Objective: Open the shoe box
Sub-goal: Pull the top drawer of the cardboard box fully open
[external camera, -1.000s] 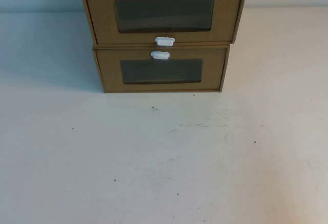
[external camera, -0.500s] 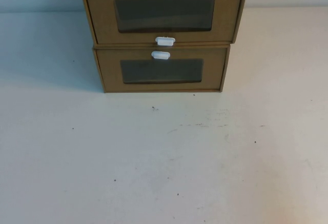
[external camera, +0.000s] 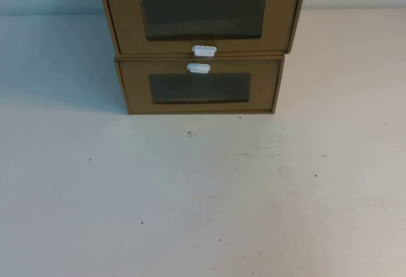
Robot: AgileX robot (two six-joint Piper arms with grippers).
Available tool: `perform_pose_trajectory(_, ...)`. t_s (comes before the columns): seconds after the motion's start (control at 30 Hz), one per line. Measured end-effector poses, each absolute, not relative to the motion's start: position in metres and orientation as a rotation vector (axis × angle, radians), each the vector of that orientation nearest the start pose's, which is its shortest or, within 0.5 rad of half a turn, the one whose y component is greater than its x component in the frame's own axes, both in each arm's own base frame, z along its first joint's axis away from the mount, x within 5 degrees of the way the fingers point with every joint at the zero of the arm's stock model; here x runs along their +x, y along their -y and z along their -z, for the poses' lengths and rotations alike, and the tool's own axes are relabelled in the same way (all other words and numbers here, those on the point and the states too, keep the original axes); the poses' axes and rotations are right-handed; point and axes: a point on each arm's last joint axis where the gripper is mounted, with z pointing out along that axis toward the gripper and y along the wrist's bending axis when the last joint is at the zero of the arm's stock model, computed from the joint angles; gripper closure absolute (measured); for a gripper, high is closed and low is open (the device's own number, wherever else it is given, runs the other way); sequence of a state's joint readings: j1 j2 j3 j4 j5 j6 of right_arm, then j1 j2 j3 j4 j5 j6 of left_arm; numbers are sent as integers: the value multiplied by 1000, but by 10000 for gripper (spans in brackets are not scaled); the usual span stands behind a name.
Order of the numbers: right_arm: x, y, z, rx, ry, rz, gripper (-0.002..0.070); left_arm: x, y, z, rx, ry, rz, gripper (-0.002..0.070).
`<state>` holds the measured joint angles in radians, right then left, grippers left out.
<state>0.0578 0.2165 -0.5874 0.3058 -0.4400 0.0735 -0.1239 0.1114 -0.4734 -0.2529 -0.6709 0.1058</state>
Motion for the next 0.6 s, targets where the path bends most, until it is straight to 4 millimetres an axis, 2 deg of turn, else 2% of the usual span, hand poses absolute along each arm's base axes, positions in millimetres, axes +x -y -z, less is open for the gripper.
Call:
perform_pose_trajectory(0.1, 35, 6, -448, 211, -824, -358, 689, 3, -14, -427, -166, -627, 244, 680)
perform_pose_trajectory(0.17, 64, 1, -461, 198, -981, -365, 689, 23, -8, -444, -147, -763, 266, 680)
perform_pose_trajectory(0.27, 117, -8, -468, 183, -1249, -378, 689, 60, 3, -464, -84, -996, 286, 680)
perform_pose_trajectory(0.37, 159, -15, -467, 121, -1404, -321, 690, 102, 17, -476, -10, -1267, 311, 680)
perform_pose_trajectory(0.47, 189, -23, -457, 11, -1444, -224, 690, 147, 28, -482, 64, -1486, 305, 680)
perform_pose_trajectory(0.6, 207, -41, -455, -58, -1393, -247, 689, 195, 37, -477, 108, -1647, 293, 680)
